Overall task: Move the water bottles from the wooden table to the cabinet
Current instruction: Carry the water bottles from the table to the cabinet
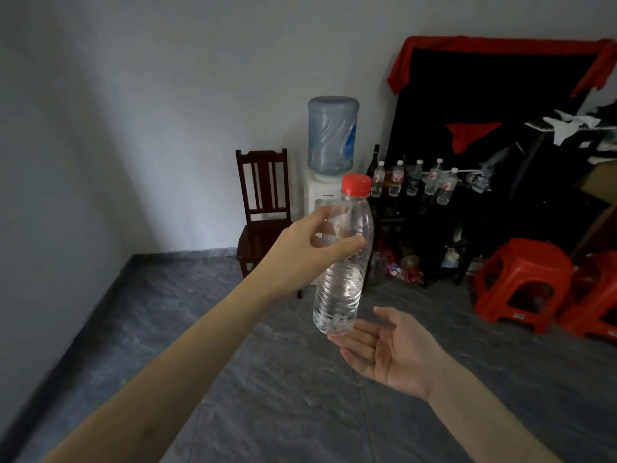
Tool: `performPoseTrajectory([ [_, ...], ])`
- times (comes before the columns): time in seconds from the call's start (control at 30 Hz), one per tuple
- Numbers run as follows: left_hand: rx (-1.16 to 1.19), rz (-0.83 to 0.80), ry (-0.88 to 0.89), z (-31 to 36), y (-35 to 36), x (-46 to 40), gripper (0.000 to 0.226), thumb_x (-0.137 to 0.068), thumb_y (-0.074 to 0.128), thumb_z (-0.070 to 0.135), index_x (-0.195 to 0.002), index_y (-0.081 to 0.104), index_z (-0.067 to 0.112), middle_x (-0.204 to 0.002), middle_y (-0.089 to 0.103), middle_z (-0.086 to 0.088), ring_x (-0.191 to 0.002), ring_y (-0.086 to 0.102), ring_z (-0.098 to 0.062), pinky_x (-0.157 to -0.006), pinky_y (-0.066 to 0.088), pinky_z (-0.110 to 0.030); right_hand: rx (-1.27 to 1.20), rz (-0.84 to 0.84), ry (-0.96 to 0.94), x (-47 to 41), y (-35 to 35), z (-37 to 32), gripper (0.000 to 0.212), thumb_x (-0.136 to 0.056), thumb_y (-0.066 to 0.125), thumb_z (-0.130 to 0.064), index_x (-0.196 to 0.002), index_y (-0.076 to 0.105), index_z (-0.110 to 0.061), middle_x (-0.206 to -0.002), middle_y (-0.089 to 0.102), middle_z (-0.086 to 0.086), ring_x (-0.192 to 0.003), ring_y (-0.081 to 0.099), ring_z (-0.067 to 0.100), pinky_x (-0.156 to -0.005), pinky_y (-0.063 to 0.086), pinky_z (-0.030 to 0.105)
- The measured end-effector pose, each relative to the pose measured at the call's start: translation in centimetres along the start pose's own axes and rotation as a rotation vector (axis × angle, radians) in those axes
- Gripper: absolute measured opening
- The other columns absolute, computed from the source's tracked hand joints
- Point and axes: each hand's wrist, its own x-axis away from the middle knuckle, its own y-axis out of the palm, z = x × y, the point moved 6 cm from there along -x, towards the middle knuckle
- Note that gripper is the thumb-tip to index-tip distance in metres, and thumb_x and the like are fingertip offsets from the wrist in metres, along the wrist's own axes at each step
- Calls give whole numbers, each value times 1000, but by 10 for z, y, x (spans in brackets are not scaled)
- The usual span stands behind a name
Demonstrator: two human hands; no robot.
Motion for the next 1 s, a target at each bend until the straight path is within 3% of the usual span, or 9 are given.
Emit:
performPoseTrajectory([
  [0.27,31,-45,20,-33,-2,-111,78,-71,67,70,-140,56,35,-116,73,12,-101,71,0,-88,55,-21,-30,12,-20,-69,-7,-83,56,-102,36,-37,-123,61,9,-121,69,25,-102,72,33,-83,55,39],
  [0.37,49,-67,16,-44,10,-152,69,-71,68,68,-134,59,40,-116,73,11,-103,71,-3,-92,56,-26,-40,27,-22,-94,-21,-120,57,-101,37,-38,-125,59,9,-123,68,26,-104,72,34,-84,56,39],
  [0.5,51,-99,22,-51,32,-219,50,-73,70,65,-120,59,52,-114,74,15,-104,71,-2,-89,54,-20,-41,58,-55,-126,-51,-186,58,-100,38,-39,-128,57,9,-124,67,27,-108,70,35,-90,51,42],
  [0.77,23,-105,52,-65,79,-377,67,-75,71,62,-137,59,40,-115,74,11,-105,71,-12,-100,55,-47,-22,93,-74,-195,-96,-330,58,-101,37,-38,-127,58,9,-123,67,27,-116,65,35,-89,51,42],
  [1.0,50,-74,22,-102,105,-478,67,-71,72,63,-133,62,40,-114,75,6,-107,70,-25,-101,54,-52,-28,119,-47,-252,-127,-411,56,-100,38,-37,-123,61,9,-119,69,28,-113,66,34,-84,52,42],
])
